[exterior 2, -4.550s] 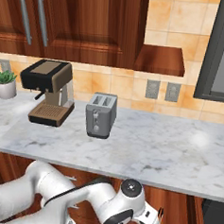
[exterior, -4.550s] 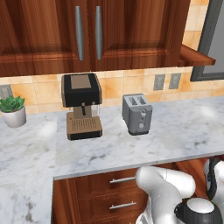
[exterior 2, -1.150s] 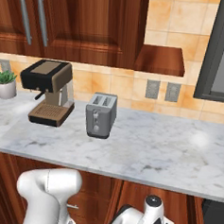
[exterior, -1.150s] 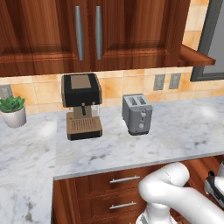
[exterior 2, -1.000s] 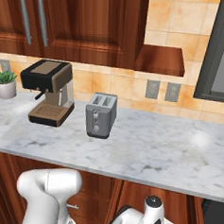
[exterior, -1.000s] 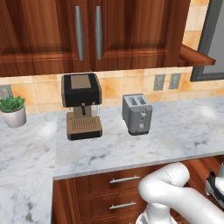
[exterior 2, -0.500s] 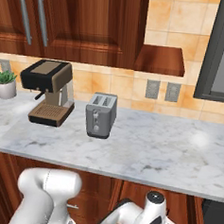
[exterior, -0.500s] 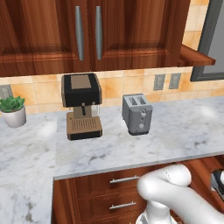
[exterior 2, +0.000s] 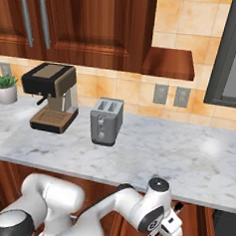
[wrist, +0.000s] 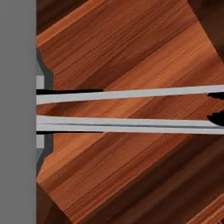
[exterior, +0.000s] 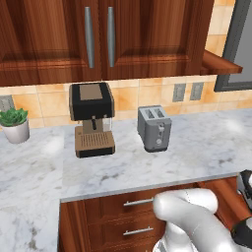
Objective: Take the tongs from the drawer on the right and place them on the dining counter next to the tray containing the hot dog.
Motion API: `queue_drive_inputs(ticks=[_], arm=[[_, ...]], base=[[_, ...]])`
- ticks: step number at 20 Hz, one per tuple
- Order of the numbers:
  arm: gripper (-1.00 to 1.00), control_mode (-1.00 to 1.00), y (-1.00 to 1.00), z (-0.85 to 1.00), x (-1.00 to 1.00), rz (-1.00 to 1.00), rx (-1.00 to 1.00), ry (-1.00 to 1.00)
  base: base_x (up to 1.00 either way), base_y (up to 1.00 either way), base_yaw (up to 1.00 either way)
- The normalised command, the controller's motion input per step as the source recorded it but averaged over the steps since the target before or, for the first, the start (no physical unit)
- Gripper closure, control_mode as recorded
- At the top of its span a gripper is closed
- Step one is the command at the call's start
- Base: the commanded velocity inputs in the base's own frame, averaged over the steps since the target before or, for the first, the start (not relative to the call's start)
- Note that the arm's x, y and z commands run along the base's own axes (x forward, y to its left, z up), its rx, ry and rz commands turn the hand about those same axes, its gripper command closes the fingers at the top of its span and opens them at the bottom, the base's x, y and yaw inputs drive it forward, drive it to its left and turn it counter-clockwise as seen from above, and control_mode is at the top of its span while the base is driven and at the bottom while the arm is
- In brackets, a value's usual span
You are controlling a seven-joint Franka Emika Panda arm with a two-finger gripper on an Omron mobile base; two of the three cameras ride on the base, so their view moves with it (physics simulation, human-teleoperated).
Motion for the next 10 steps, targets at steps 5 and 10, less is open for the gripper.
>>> queue_drive_inputs(ticks=[5, 10], arm=[[1.00, -1.00, 0.81, 1.00, 0.06, -0.15, -0.16, -0.33], [1.00, -1.00, 0.99, 1.00, 0.42, -0.07, -0.11, -0.15]], base=[[0.00, 0.00, 0.00], [0.00, 0.00, 0.00]])
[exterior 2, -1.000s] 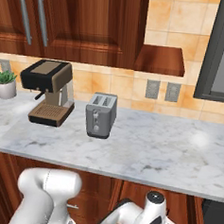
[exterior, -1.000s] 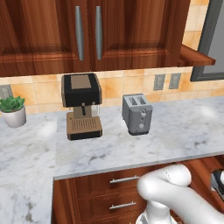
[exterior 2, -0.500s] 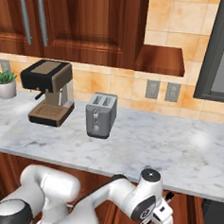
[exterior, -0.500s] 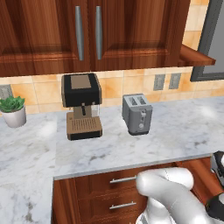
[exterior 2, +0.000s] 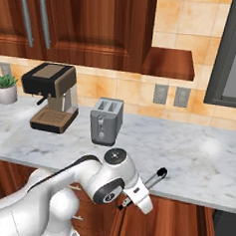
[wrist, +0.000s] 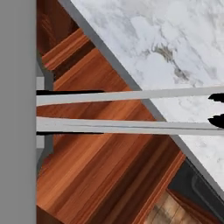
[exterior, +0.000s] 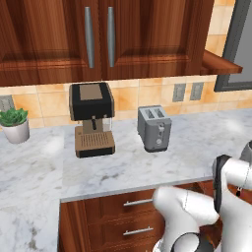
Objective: Take the tongs from the drawer on the right and place them on the dining counter next to the tray containing the hot dog.
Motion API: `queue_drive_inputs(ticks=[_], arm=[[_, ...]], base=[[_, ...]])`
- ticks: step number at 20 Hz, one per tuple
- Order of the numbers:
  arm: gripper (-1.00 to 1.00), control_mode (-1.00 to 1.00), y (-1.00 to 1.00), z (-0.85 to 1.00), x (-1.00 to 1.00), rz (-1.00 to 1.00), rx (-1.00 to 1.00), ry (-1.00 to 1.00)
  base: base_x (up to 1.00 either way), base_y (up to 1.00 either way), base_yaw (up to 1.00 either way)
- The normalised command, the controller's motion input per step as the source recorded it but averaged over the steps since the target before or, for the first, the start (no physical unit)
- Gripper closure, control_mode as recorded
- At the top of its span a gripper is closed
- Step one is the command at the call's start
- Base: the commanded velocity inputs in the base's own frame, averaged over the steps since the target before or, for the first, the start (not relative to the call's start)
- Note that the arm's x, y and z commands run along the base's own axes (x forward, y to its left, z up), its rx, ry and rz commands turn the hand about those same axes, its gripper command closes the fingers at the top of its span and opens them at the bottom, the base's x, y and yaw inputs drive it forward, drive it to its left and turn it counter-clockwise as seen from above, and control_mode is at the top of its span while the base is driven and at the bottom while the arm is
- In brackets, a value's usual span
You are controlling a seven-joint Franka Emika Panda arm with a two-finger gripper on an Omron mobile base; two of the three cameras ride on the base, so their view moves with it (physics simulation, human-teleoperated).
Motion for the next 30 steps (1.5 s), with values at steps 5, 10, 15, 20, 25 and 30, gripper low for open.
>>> queue_drive_inputs(ticks=[5, 10, 15, 20, 25, 30], arm=[[1.00, -1.00, 1.00, 1.00, 0.53, -0.03, -0.08, 0.00], [1.00, -1.00, 0.93, 0.96, 0.54, -0.06, -0.11, 0.01], [1.00, -1.00, 0.11, 0.08, 0.10, -0.03, -0.02, 0.02], [1.00, 1.00, 0.00, 0.00, -0.03, 0.00, 0.00, 0.00], [1.00, 1.00, 0.00, 0.00, 0.00, 0.00, 0.00, 0.00], [1.00, 1.00, 0.00, 0.00, 0.00, 0.00, 0.00, 0.00]], base=[[0.00, 0.00, 0.00], [0.00, 0.00, 0.00], [0.00, 0.00, 0.00], [-0.06, 0.00, 0.00], [-0.95, 0.02, 0.00], [-1.00, 0.00, 0.00]])
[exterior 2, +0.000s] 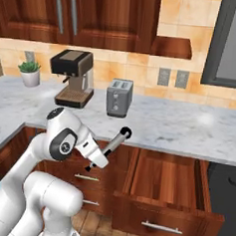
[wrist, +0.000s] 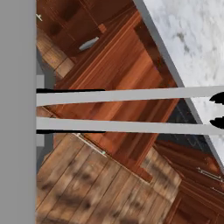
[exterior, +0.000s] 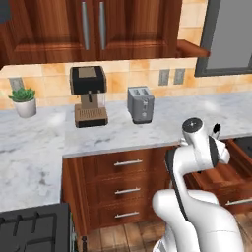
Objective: Take the tongs from the drawer on the right and place them on the dining counter next to the tray containing the hot dog.
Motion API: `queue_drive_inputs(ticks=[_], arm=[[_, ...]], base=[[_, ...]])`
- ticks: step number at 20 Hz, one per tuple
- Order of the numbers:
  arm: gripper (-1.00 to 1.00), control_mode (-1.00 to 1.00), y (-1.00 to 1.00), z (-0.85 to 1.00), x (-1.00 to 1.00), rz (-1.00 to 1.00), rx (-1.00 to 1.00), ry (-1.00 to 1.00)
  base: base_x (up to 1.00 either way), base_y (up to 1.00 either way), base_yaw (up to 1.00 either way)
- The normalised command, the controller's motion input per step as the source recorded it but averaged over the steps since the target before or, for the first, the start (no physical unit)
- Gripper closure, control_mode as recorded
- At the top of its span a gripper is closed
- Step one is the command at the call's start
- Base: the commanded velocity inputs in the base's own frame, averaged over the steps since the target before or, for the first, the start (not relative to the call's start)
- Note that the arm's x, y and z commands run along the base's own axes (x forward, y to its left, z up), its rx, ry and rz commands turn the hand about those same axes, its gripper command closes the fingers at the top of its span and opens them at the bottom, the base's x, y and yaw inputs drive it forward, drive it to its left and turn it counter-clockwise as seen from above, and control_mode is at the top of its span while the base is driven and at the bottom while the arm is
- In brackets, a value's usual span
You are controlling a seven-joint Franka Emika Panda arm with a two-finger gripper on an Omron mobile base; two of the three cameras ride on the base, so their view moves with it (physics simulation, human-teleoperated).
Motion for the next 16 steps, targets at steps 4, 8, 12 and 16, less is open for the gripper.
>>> queue_drive_inputs(ticks=[4, 8, 12, 16], arm=[[1.00, 1.00, 0.00, 0.00, 0.00, 0.00, 0.00, 0.00], [1.00, 1.00, 0.00, 0.00, 0.00, 0.00, 0.00, 0.00], [1.00, 1.00, 0.00, 0.00, 0.00, 0.00, 0.00, 0.00], [1.00, 1.00, 0.00, 0.00, 0.00, 0.00, 0.00, 0.00]], base=[[-0.92, -0.03, -0.29], [-0.49, -0.11, -0.69], [-0.06, -0.16, -0.91], [0.06, -0.09, -0.99]])
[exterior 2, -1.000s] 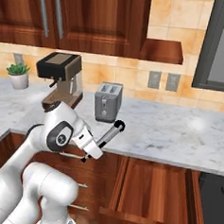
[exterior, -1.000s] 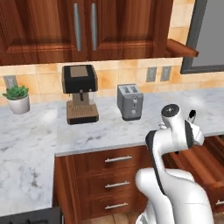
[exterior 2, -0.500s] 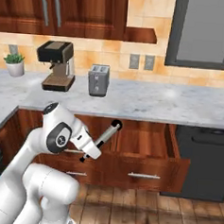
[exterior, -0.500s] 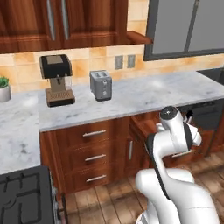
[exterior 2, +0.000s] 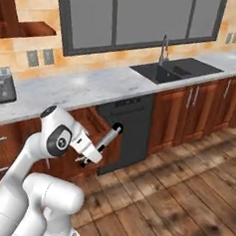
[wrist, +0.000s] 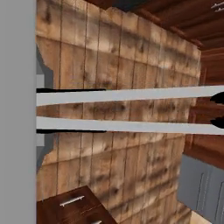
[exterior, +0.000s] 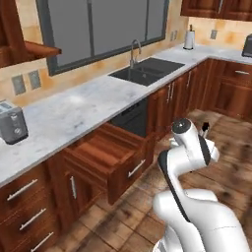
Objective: Take the tongs from the drawer on the right and place them on the dining counter next to the tray containing the hot dog.
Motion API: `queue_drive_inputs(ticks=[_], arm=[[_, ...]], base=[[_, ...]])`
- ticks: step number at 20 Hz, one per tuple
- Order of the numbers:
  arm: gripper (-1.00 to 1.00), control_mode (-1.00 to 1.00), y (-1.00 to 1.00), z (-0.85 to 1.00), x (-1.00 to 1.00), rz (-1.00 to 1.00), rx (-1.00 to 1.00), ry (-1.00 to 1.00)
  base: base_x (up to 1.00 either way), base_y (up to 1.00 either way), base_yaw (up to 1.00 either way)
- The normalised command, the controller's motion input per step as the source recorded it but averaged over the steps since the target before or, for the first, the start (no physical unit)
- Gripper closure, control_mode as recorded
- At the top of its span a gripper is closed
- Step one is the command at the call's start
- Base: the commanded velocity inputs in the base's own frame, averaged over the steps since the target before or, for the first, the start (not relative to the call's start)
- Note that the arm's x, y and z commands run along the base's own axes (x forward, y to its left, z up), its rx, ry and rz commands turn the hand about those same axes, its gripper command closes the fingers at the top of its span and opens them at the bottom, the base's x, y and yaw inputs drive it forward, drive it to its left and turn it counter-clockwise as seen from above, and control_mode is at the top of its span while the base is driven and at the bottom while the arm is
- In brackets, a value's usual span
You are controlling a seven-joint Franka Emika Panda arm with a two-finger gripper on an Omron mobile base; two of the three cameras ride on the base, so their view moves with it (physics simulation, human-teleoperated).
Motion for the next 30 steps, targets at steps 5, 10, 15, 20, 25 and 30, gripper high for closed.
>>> queue_drive_inputs(ticks=[5, 10, 15, 20, 25, 30], arm=[[1.00, 1.00, 0.00, 0.00, 0.00, 0.00, 0.00, 0.00], [1.00, 1.00, 0.00, 0.00, 0.00, 0.00, 0.00, 0.00], [1.00, 1.00, 0.00, 0.00, 0.00, 0.00, 0.00, 0.00], [1.00, 1.00, 0.00, 0.00, 0.00, 0.00, 0.00, 0.00], [1.00, 1.00, 0.00, 0.00, 0.00, 0.00, 0.00, 0.00], [1.00, 1.00, 0.00, 0.00, 0.00, 0.00, 0.00, 0.00]], base=[[0.31, -0.12, -0.93], [0.69, -0.37, -0.76], [0.70, -0.32, -0.78], [0.33, -0.70, -0.77], [0.23, -0.71, -0.63], [0.67, 0.63, -0.66]])
